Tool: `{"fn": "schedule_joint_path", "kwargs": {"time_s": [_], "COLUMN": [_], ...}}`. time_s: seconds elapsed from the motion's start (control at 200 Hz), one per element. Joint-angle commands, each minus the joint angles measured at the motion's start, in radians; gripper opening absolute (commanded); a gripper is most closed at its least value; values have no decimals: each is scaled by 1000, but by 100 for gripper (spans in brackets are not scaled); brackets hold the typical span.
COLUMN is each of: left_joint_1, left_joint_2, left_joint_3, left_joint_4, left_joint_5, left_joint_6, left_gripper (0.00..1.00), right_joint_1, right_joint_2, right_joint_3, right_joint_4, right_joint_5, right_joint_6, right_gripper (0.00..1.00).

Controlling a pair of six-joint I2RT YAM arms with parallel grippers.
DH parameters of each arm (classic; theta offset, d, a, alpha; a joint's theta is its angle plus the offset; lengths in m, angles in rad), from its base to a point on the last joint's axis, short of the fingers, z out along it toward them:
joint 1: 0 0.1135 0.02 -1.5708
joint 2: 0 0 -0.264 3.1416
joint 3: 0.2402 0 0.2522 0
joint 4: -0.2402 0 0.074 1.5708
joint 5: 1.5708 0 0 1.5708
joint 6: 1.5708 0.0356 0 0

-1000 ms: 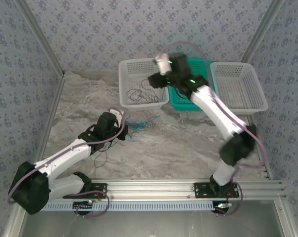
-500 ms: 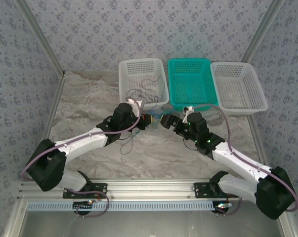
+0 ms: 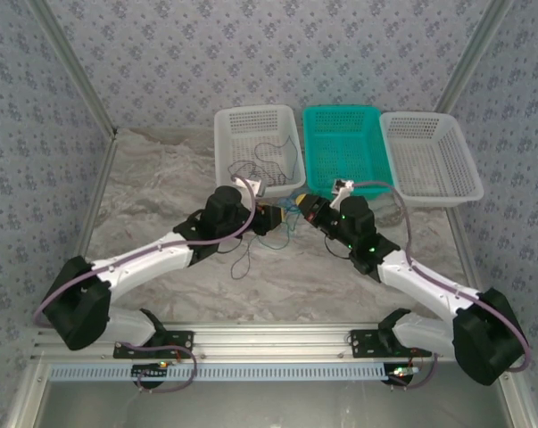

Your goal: Untangle the cables

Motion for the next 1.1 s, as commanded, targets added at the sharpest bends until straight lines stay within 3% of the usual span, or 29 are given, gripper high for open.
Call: {"fn": "schedule_joint_path", "kwargs": {"time_s": [0.0, 0.07, 0.245, 0.28, 0.345, 0.425, 0.635, 0.735, 0.86, 1.004, 1.094], "left_joint_1": [-3, 1, 2, 2, 1, 1, 5, 32, 47, 60, 65], "left_joint_2": [-178, -284, -462, -484, -512, -513, -334, -219, -91, 73, 130], "left_joint_3": [-50, -104, -238, -270, -350, -447, -516, -507, -425, -348, -322], "left_joint_4": [-33, -91, -214, -198, -110, 26, 241, 416, 510, 622, 714], "left_joint_5": [-57, -98, -147, -144, -91, -93, -229, -167, -106, -234, -201], "left_joint_6": [127, 205, 376, 396, 470, 523, 627, 631, 651, 634, 604], "left_gripper": [52, 60, 67, 69, 82, 85, 84, 84, 84, 83, 76], "right_joint_1": [-27, -55, -89, -90, -92, -102, -103, -102, -98, -84, -75], "right_joint_2": [-45, -49, -42, -37, -31, -21, 8, 33, 49, 28, 23], "right_joint_3": [45, 49, 140, 166, 201, 231, 273, 303, 334, 344, 359], "right_joint_4": [-70, -71, -175, -203, -231, -247, -215, -207, -230, -233, -249], "right_joint_5": [19, -30, -168, -195, -240, -278, -355, -401, -414, -416, -421], "right_joint_6": [-7, -30, -208, -249, -287, -298, -283, -266, -237, -218, -207], "right_gripper": [0, 0, 0, 0, 0, 0, 0, 0, 0, 0, 0]}}
